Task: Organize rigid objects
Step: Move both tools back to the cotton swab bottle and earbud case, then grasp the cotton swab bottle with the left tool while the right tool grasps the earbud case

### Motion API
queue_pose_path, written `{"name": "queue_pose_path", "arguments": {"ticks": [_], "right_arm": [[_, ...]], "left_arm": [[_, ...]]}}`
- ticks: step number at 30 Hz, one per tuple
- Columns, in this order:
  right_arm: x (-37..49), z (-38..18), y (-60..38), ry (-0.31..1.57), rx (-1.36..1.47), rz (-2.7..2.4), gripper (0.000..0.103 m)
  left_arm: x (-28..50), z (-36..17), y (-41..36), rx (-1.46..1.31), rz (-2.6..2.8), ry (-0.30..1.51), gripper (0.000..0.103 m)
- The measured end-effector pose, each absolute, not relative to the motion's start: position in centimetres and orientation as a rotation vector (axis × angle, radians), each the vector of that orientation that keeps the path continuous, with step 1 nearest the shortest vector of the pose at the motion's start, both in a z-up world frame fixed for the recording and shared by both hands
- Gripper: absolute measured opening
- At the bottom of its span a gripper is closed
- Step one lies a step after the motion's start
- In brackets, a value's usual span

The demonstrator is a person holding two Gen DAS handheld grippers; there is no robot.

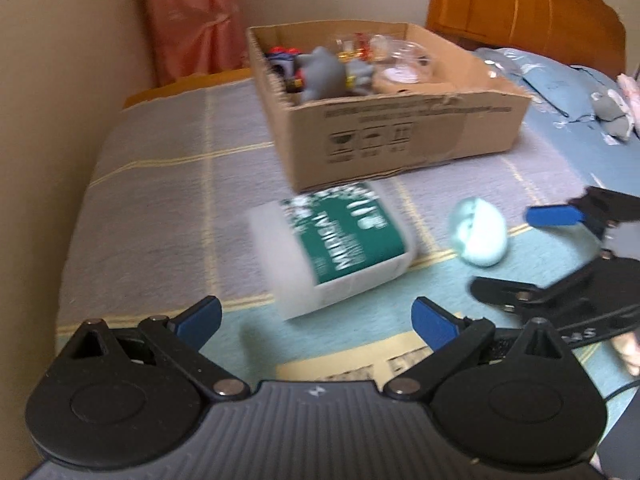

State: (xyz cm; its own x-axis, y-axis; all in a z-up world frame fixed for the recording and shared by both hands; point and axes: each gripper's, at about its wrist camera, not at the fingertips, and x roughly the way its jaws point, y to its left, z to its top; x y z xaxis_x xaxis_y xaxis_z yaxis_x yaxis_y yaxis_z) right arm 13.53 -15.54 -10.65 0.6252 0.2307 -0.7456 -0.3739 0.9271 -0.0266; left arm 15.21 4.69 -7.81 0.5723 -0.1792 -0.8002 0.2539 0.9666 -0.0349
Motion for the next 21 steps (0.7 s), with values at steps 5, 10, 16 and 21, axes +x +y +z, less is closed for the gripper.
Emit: {"name": "queue_pose_path", "arguments": {"ticks": [5,10,16,21], "right_arm": [[15.0,-10.8,-15.6,0.811,-0.186,0.362,0.103],[15.0,-10.8,-16.4,0.794,-0.179,0.357,0.103],[15.2,-10.8,-17.1,0.791,-0.175,0.349,0.103],[15.7,-10.9,-17.1,0.788,-0.190,0.373,0.103]], "left_arm": [[16.4,-8.0,3.4,0.072,-0.261,0.925,0.101],[17.4,-8.5,2.9,0.045,-0.242,0.927,0.101],[17.5,-8.6,3.9,0.065,-0.166,0.910,0.101],[17.6,-8.6,5.0,0.030,-0.152,0.923,0.101]]}}
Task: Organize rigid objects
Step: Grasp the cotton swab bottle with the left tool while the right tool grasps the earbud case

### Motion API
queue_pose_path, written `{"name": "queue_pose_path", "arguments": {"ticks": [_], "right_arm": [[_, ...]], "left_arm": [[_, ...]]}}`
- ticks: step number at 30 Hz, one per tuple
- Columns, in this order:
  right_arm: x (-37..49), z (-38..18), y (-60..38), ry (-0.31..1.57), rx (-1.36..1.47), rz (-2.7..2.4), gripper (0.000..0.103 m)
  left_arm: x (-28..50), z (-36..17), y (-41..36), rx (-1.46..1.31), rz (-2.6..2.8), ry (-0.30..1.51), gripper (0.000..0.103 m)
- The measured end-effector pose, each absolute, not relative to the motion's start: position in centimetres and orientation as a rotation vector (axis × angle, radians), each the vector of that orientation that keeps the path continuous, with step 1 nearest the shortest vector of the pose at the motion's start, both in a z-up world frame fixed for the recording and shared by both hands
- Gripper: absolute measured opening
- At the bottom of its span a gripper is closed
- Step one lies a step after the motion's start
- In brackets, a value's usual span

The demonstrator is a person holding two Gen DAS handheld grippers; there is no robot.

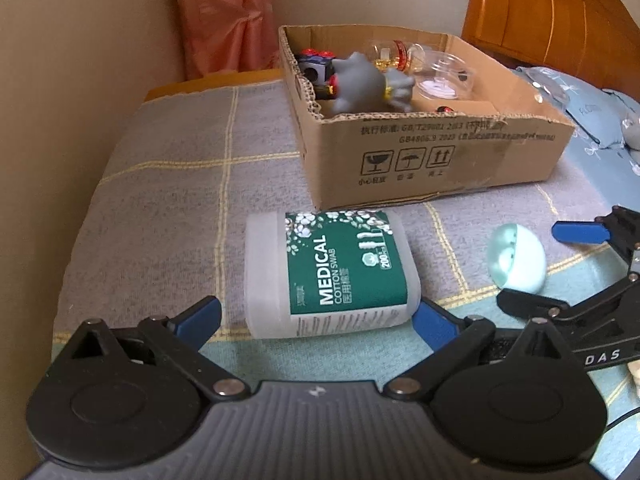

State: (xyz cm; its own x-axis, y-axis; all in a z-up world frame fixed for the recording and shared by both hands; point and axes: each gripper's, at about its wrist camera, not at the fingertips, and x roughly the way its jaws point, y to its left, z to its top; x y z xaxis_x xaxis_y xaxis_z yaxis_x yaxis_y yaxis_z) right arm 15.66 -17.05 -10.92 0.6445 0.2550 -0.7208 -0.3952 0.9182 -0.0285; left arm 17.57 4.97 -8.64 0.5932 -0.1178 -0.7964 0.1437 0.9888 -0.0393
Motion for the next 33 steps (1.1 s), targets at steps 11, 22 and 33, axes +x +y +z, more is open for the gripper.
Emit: {"name": "queue_pose_path", "arguments": {"ticks": [11,22,33], "right_arm": [[17.0,-11.0,-15.3,0.788,-0.245,0.483,0.103],[16.0,-10.6,-14.9,0.762,-0.251,0.530,0.076],[16.1,-10.3,-15.1,0.762,-0.275,0.520,0.068]], "left_arm": [[19.4,-8.8,4.2,0.006,-0.129,0.922,0.101],[19.7,-8.7,4.4,-0.019,-0.133,0.916,0.089],[20.1,-8.6,4.0,0.001,-0.132,0.917,0.085]]}}
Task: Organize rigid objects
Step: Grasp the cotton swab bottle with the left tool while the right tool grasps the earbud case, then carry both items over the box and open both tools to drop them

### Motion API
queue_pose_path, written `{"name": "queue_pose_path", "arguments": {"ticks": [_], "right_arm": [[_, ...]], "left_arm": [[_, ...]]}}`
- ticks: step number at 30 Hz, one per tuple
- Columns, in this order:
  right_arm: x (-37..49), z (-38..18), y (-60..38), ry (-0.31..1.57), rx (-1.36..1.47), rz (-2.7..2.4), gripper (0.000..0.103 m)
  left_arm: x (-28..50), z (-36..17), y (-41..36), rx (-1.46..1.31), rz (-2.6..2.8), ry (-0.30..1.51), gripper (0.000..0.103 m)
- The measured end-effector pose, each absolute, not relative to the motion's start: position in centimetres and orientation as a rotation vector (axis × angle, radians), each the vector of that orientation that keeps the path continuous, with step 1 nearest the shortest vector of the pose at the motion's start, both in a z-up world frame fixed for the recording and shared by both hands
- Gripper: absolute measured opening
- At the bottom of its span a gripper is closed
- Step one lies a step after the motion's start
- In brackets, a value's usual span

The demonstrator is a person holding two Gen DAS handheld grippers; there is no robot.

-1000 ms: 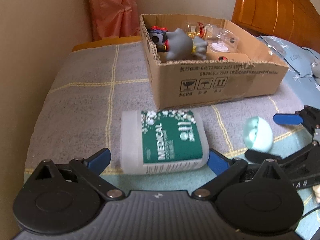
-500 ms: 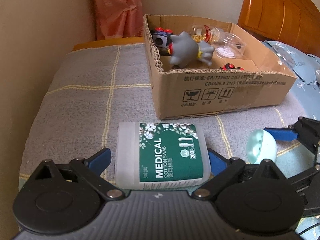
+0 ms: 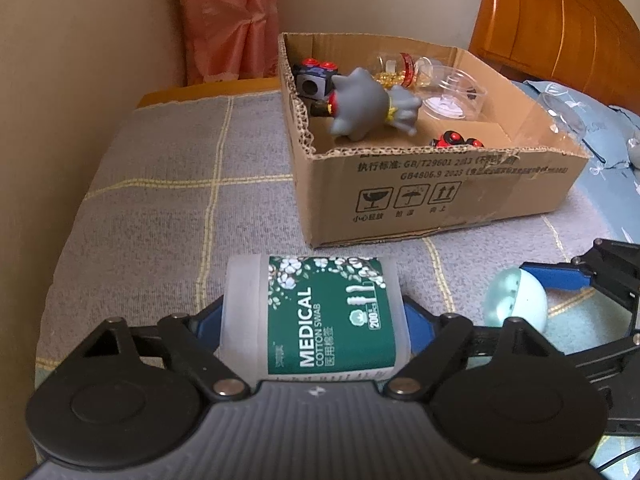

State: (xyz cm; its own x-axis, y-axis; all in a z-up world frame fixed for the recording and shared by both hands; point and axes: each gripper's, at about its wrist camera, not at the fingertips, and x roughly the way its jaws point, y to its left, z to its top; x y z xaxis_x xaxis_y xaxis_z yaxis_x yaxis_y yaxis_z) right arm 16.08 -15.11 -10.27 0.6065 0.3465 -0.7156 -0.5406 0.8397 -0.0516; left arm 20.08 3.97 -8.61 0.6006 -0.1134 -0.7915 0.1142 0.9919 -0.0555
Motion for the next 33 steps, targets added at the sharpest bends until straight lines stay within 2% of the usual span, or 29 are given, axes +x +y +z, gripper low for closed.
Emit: {"name": "queue_pose_path", "arguments": {"ticks": [15,33], "right_arm": [[16.0,-9.9,-15.2,0.778,-0.307,0.521,0.066],[14.0,-7.4,-16.8,0.767,-0.328,0.536,0.066]], "left_arm": [[19.8,-7.8,4.2,0.042,-0.202,0.939,0.082],[18.1,-3.7,3.6,0.133,-0.309,0.928,0.082]]}}
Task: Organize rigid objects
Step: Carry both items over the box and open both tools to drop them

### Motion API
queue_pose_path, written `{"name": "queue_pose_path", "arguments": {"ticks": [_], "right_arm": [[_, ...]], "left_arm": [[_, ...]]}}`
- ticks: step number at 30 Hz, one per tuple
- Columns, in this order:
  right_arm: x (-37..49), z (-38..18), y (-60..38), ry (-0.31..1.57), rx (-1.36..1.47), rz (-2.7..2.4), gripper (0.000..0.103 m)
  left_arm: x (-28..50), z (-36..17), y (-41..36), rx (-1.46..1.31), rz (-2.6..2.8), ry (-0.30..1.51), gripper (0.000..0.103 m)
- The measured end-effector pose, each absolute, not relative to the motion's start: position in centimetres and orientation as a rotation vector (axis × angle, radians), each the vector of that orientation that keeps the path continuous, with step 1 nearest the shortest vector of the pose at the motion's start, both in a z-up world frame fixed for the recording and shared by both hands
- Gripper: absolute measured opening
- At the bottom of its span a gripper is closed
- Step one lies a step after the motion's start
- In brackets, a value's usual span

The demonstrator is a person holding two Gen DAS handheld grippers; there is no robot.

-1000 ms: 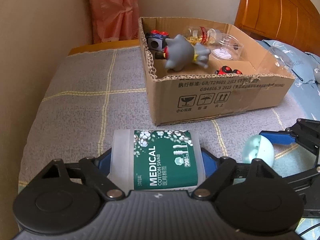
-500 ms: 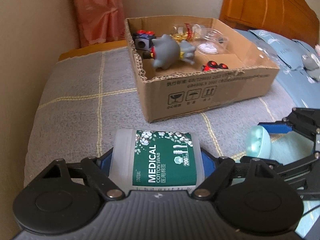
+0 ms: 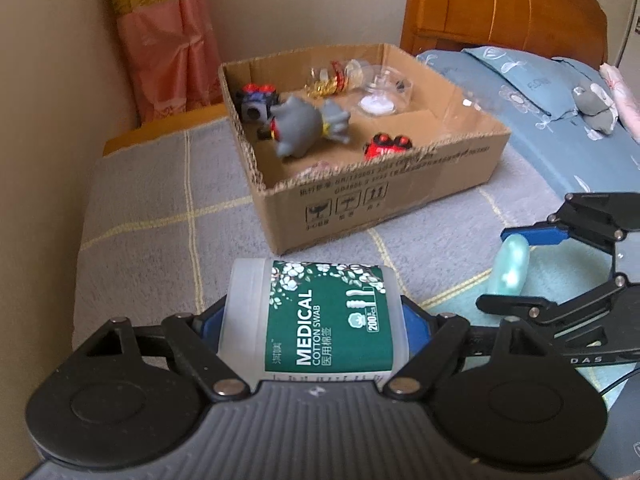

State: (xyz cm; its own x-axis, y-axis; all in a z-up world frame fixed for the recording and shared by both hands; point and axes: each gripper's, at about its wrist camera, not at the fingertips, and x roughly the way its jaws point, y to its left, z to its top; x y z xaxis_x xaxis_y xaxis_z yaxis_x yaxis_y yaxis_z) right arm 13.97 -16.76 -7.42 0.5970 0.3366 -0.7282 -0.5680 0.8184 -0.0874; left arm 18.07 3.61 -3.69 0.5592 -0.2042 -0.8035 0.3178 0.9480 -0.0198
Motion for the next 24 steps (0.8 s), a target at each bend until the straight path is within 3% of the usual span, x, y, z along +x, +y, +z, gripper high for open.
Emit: {"name": "queue_pose_path", "arguments": {"ticks": [13,24], "right_arm": [[14.8,-1.9,-17.5,0.672,-0.301,0.554,0.066],[23.1,1.8,-17.0,0.617,-0.285,0.466,0.066]], "left_arm": [[19.0,0.1,3.0,0.152,-0.349,0.855,0.082],[21.4,1.6,1.9,0.208,-0.366,0.822,0.082]]}}
